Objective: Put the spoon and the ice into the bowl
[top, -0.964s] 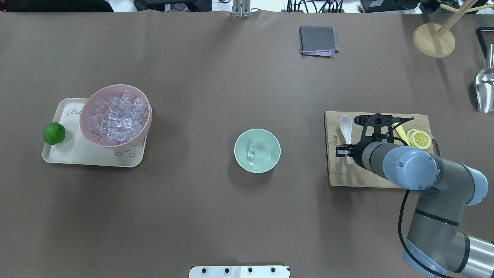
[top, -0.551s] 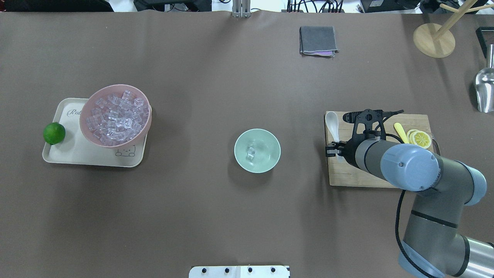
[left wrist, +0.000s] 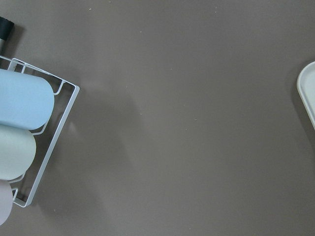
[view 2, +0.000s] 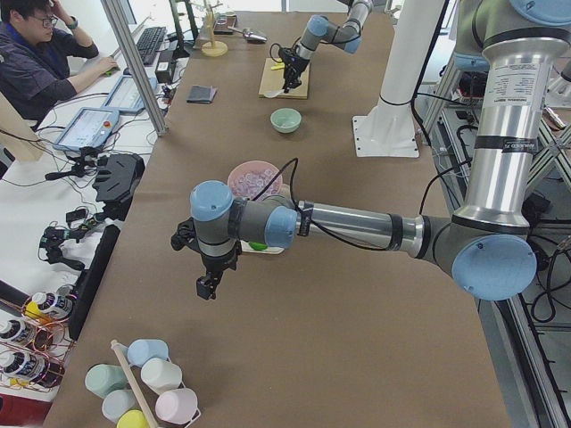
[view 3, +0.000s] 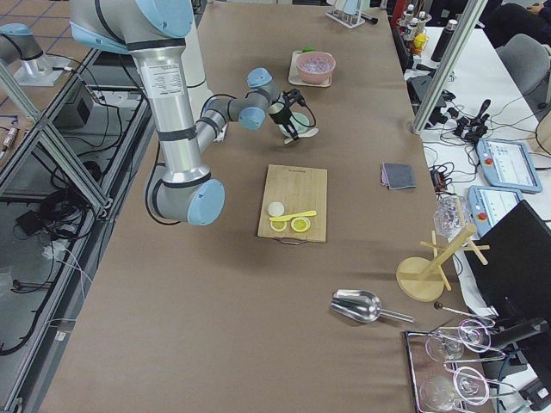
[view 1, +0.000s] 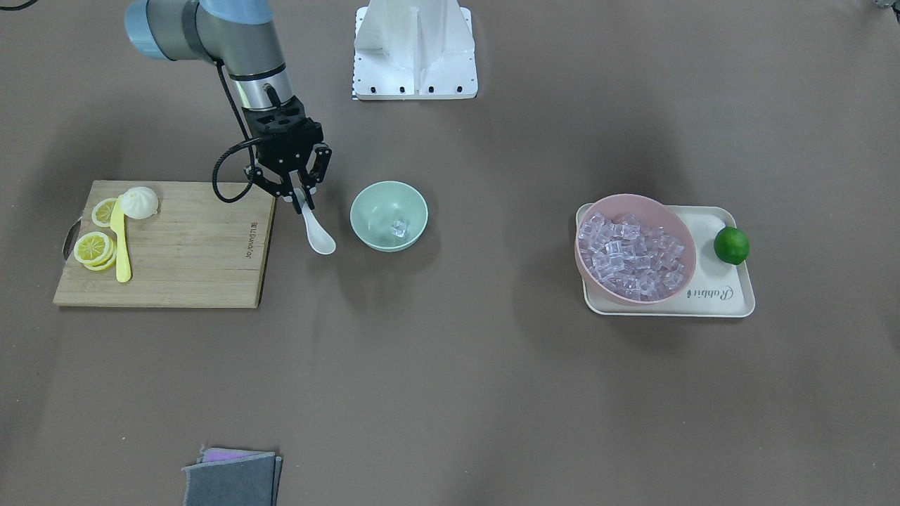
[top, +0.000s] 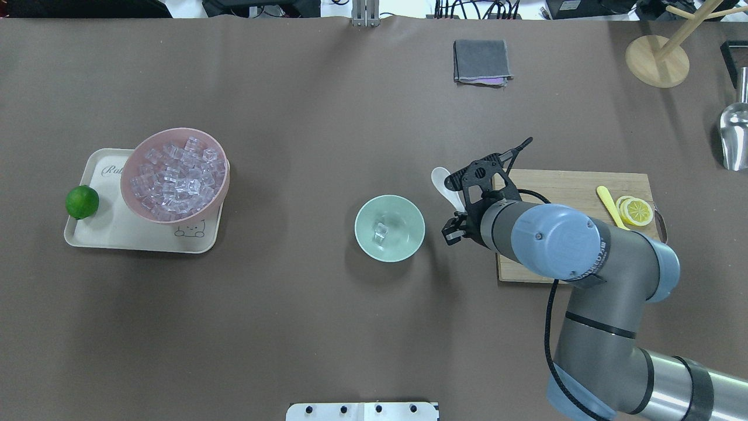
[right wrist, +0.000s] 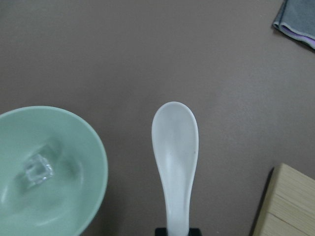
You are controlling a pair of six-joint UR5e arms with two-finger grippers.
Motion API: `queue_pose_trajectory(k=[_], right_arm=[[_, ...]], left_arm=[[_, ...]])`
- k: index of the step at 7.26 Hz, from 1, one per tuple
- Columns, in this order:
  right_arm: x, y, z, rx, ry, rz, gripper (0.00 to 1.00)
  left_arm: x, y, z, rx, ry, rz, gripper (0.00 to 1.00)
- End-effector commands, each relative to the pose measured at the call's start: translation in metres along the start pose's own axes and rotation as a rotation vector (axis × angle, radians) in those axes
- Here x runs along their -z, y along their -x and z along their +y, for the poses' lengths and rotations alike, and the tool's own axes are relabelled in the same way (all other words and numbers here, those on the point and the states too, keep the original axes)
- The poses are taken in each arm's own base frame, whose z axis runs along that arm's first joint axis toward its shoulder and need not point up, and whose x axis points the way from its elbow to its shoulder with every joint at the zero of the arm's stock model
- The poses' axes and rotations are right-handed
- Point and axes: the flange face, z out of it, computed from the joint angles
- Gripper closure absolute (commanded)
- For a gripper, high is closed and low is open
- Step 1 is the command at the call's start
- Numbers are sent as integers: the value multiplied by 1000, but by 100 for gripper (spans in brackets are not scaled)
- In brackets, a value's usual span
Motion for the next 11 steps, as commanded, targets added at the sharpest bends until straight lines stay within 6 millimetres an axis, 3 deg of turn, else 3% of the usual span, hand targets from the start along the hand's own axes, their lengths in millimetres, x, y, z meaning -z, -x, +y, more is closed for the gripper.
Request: queue_pose_trajectory(k=[1, 4, 7, 9, 10, 11], right_arm=[[9, 37, -16, 65, 4, -31, 100], [-2, 78, -32, 77, 59, -8, 100], [-9, 92, -32, 69, 79, -6, 99], [-10, 93, -31, 43, 80, -6, 55], [-9, 96, -30, -20, 74, -12, 15], [-6, 98, -33, -57, 67, -19, 0]], left_arm=[[-1, 1, 0, -3, -3, -1, 2], [-1, 1, 0, -3, -3, -1, 2], [0, 0, 0, -4, -4, -1, 2], [-1, 1, 0, -2, -3, 1, 2], [-1, 1, 0, -2, -2, -1, 2], [-1, 1, 0, -2, -2, -1, 2]])
